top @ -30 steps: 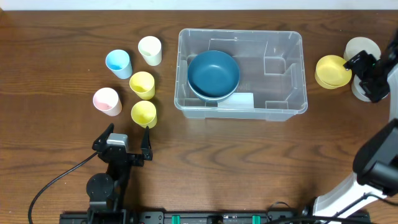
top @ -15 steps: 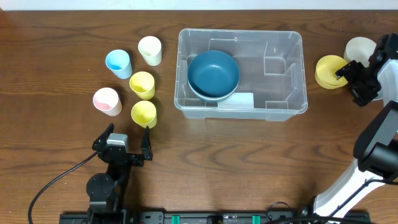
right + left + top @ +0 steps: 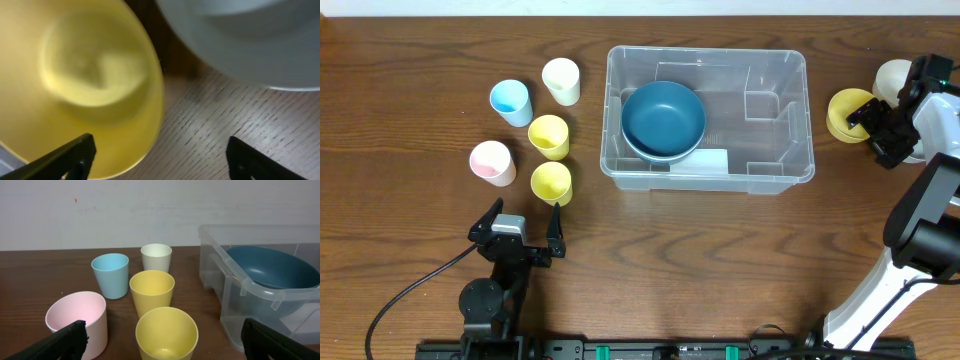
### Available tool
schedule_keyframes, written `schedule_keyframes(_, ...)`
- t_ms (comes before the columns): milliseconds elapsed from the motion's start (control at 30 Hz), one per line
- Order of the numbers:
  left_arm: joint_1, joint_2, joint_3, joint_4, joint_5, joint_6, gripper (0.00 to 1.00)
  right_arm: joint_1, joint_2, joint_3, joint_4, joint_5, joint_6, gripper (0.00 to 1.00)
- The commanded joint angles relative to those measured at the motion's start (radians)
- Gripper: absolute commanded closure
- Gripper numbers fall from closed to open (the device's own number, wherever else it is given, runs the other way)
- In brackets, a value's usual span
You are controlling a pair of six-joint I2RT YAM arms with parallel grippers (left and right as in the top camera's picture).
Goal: Pack container
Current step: 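Release the teal bowl and reach the right gripper to the yellow bowl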
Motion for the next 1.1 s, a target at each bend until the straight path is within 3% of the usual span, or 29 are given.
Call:
schedule_keyframes(0,0.004,-0.006,-0.018,-0.032,0.014,0.014,0.02,0.009,0.008,-0.005,-0.001,0.028,0.016,0.22)
schedule_keyframes(267,0.004,-0.006,-0.018,-0.032,0.014,0.014,0.02,0.008,0.008,-0.021,-0.005,0.032,0.016,0.32)
schedule_keyframes(800,0.004,-0.006,-0.018,-0.033,0.014,0.014,0.02,0.006,0.008,-0.095,0.040,0.032,0.011,0.33)
schedule_keyframes(1067,0.004,-0.006,-0.018,-0.033,0.014,0.014,0.02,0.000,0.003,-0.089,0.030,0.032,0.008,0.70)
